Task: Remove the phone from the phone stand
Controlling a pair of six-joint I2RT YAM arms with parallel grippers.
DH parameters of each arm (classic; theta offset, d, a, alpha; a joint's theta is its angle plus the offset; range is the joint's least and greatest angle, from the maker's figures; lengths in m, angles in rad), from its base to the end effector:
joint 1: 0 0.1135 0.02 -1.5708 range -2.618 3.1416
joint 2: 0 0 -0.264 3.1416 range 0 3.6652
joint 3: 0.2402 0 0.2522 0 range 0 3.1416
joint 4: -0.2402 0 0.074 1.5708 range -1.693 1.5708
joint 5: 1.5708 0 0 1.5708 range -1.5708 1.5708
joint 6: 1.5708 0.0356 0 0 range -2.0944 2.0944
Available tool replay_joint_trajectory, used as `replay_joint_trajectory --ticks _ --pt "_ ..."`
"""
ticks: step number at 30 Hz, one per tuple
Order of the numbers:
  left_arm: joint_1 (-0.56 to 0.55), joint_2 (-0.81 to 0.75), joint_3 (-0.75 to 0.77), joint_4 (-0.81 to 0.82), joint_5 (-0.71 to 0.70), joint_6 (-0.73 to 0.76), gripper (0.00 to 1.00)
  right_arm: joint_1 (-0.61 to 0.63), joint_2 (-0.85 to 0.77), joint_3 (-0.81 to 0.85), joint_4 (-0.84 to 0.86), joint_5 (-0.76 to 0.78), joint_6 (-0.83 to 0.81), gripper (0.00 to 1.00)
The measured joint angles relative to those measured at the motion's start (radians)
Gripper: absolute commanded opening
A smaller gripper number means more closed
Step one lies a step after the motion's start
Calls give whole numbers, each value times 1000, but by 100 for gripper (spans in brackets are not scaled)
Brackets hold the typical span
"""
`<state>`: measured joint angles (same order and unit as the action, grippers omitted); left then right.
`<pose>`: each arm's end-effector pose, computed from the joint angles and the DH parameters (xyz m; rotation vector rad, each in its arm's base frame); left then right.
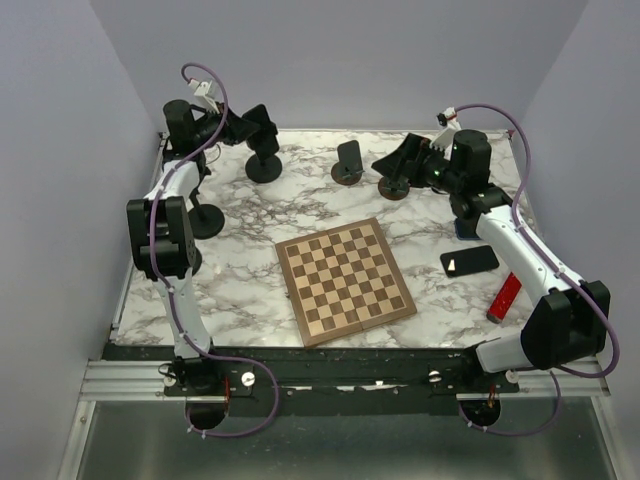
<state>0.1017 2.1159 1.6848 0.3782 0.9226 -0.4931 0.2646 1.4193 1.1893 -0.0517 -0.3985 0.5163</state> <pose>0.5002 0.0225 0.2863 0.2434 1.6888 -1.0372 0.3197 0.1009 0.3474 -0.0478 1.9292 0.9021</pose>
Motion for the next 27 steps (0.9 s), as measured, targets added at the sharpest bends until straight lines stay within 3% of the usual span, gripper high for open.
replay_joint_trajectory --ticks 5,18,25,27 --pt "-13 -90 -121 16 -37 26 0 15 1 0 8 -6 15 99" --pt "-65 -308 -369 -11 -91 13 0 185 100 3 26 26 21 99" --pt "-167 -404 -491 10 -126 44 0 268 150 34 21 91 16 99" --pt "-189 -414 -504 10 -129 47 13 285 165 59 18 113 12 99"
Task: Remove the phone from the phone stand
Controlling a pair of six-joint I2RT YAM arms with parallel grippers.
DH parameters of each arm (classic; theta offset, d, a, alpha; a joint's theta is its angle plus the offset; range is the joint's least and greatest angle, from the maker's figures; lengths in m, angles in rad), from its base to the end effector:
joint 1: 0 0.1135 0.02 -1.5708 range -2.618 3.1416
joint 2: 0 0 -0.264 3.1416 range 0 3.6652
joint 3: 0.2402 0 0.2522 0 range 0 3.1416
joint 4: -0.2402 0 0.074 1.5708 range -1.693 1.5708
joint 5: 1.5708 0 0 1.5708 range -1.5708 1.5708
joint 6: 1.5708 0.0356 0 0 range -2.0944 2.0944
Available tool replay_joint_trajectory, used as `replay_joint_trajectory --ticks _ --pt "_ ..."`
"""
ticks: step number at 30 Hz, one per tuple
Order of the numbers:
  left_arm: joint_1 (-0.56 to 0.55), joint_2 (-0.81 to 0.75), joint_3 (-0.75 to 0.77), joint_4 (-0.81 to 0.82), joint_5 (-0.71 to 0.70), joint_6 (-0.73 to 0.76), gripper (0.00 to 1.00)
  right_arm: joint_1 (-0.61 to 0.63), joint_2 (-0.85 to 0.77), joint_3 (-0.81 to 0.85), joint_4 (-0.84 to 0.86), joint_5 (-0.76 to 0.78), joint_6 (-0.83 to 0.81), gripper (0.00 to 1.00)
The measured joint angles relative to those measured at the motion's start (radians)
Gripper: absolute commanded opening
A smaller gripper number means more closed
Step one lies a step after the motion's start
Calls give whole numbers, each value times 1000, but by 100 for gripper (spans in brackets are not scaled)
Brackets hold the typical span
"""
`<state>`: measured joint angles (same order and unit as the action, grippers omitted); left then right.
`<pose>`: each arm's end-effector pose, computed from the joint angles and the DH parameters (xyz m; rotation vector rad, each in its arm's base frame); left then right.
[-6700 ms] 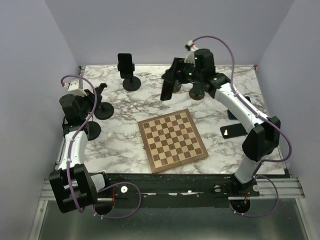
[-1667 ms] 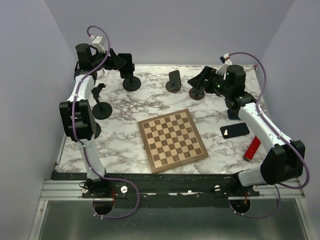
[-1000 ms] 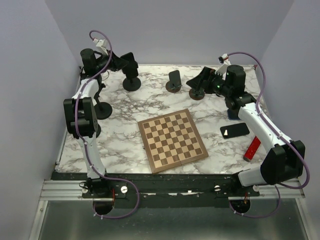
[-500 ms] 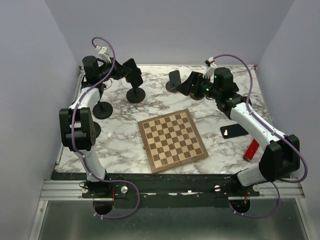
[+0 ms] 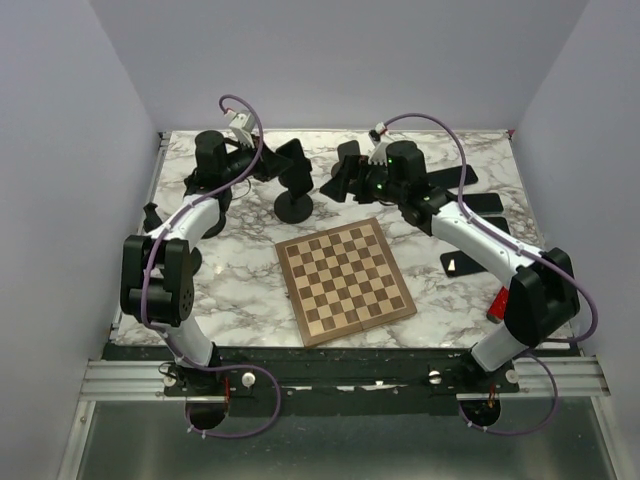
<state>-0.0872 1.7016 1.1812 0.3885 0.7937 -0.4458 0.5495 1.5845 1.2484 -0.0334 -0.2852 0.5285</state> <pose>0.3912 -0.0597 0.2925 0.3056 1.7532 -1.0609 0.3150 0.2047 0.3143 -0.2228 2.0446 0.9720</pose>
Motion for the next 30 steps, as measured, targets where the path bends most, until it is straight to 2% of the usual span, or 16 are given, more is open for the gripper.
replay_joint_trajectory --ticks 1,2,4,10,17,25,30 --pt "-12 -7 -11 7 -1 0 21 8 7 13 -4 12 -4 99" --pt "-18 -11 -19 11 -2 0 34 14 14 24 -6 21 -6 99" --pt "-21 -18 -29 14 -8 1 51 28 31 50 -20 46 -15 99" --pt "-19 -37 -60 12 -37 -34 81 53 116 158 -73 112 -66 100" --pt "-19 -158 -196 30 -106 -49 83 68 249 327 -144 180 -185 100" --pt "39 -473 -478 86 -244 -91 81 203 360 458 -144 430 -293 100" --pt "56 -646 -547 39 -330 -90 83 279 399 501 -131 540 -349 100"
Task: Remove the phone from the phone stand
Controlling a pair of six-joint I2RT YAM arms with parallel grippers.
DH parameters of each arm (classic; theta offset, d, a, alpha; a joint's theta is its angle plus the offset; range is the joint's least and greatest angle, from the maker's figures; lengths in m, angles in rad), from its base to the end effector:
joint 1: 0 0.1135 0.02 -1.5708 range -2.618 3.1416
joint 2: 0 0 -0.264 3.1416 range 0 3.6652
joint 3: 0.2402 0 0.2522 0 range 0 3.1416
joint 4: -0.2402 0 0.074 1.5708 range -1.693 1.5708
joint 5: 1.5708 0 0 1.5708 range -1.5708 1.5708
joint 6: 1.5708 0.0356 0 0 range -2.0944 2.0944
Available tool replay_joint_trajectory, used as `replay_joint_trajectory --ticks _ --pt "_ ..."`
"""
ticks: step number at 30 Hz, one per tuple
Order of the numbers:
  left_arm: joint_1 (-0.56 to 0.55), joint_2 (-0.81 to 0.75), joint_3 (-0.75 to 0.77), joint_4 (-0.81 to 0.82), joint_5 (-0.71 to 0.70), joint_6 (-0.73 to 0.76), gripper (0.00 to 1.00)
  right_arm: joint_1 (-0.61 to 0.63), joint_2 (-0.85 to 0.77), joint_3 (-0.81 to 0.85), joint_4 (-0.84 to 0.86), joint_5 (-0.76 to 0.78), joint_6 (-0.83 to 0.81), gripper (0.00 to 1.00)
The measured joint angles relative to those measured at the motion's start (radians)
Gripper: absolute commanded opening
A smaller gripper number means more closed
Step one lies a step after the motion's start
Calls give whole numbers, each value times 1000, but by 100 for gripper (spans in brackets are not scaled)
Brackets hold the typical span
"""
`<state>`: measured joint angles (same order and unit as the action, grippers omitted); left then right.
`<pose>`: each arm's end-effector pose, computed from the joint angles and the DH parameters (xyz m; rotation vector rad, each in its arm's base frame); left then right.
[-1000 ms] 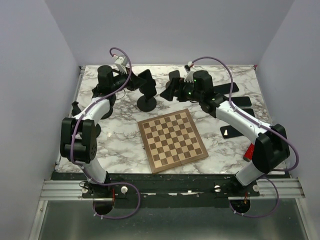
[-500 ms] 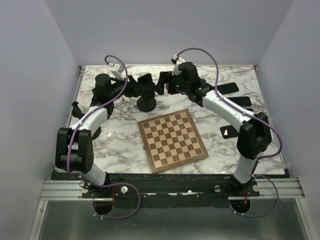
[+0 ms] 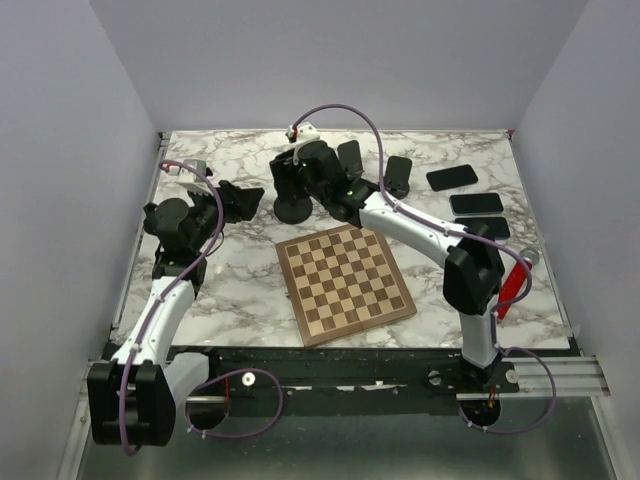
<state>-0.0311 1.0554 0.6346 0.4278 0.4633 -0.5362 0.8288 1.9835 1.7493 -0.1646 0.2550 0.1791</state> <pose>0.2432 -0.0235 0.2986 -0.0313 1.6220 -0.8023 0.3296 0.3463 0.3147 -0.4703 1.9220 0.4106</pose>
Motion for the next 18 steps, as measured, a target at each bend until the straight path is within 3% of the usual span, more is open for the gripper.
replay_joint_trajectory --ticks 9,13,18 --pt "-1 -56 -90 -5 -51 -63 82 15 70 138 -3 95 -16 97" --pt "-1 -48 -122 4 -51 -97 78 14 129 253 -23 121 -17 93" --pt "-1 -29 -123 36 -44 -127 72 14 154 278 -49 126 -16 88"
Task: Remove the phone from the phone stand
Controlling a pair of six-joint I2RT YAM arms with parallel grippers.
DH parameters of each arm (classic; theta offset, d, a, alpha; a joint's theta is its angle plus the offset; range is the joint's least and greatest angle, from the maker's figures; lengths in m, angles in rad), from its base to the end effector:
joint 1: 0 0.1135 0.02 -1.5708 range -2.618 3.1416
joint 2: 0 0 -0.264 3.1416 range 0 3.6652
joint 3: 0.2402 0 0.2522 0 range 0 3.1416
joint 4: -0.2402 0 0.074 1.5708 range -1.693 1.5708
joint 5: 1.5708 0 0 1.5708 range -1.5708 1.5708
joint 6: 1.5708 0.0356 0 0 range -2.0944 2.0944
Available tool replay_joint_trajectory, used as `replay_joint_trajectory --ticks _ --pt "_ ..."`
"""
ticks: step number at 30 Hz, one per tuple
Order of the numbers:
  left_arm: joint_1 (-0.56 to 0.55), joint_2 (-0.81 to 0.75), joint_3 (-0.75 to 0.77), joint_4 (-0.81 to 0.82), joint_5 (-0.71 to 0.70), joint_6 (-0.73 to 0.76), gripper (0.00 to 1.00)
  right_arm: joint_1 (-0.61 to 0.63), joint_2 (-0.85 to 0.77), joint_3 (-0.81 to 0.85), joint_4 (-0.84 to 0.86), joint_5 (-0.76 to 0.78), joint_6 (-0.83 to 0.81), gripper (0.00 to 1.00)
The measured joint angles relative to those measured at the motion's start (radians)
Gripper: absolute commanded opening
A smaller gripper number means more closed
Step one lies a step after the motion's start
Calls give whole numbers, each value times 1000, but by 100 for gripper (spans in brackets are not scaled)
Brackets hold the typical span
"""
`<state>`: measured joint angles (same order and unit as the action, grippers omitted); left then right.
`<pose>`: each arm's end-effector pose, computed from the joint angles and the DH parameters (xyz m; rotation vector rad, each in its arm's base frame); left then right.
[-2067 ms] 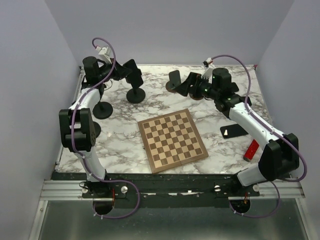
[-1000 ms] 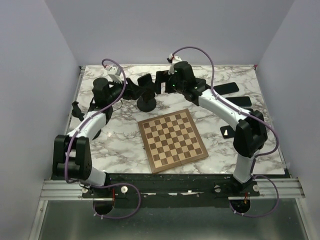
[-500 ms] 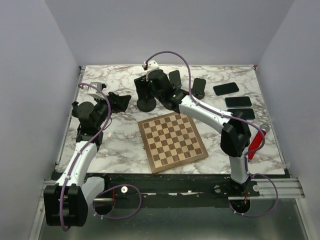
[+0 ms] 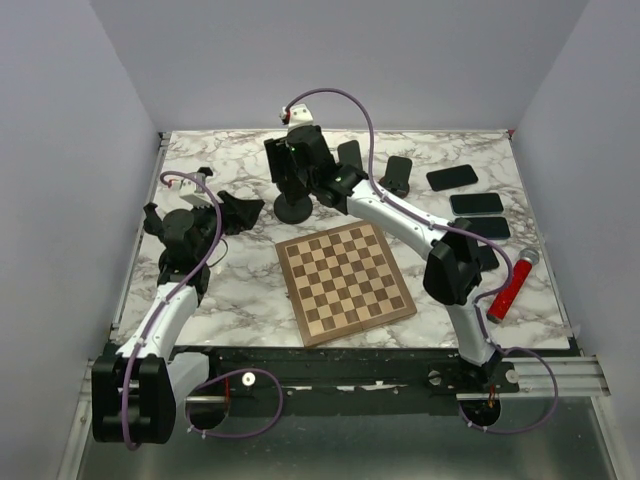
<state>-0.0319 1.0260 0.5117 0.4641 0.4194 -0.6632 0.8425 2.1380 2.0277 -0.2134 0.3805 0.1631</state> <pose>0.2318 -0.0219 0.2657 -0.1953 1.6773 -0.8673 0.3516 0.3744 0.3348 -0.3781 1.8456 0.3319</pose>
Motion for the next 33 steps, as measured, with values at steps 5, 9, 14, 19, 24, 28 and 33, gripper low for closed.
replay_joint_trajectory --ticks 5,9,14,19,24,28,33 --pt "0 21 0 35 14 -18 72 0 10 0 -16 0 1 84" --pt "-1 55 2 51 35 -21 77 0 11 0 -15 0 -3 80" --pt "-3 124 31 53 67 -27 74 0 11 0 -15 0 -9 76" --pt "-5 169 69 59 80 -26 66 0 11 0 -14 0 -17 56" --pt "-31 230 130 72 93 -4 64 0 11 0 -14 -2 -24 20" --pt "-65 281 172 74 93 47 63 0 11 0 -13 -13 -32 14" --pt "-101 355 219 75 89 114 59 0 11 0 -13 -34 -48 77"
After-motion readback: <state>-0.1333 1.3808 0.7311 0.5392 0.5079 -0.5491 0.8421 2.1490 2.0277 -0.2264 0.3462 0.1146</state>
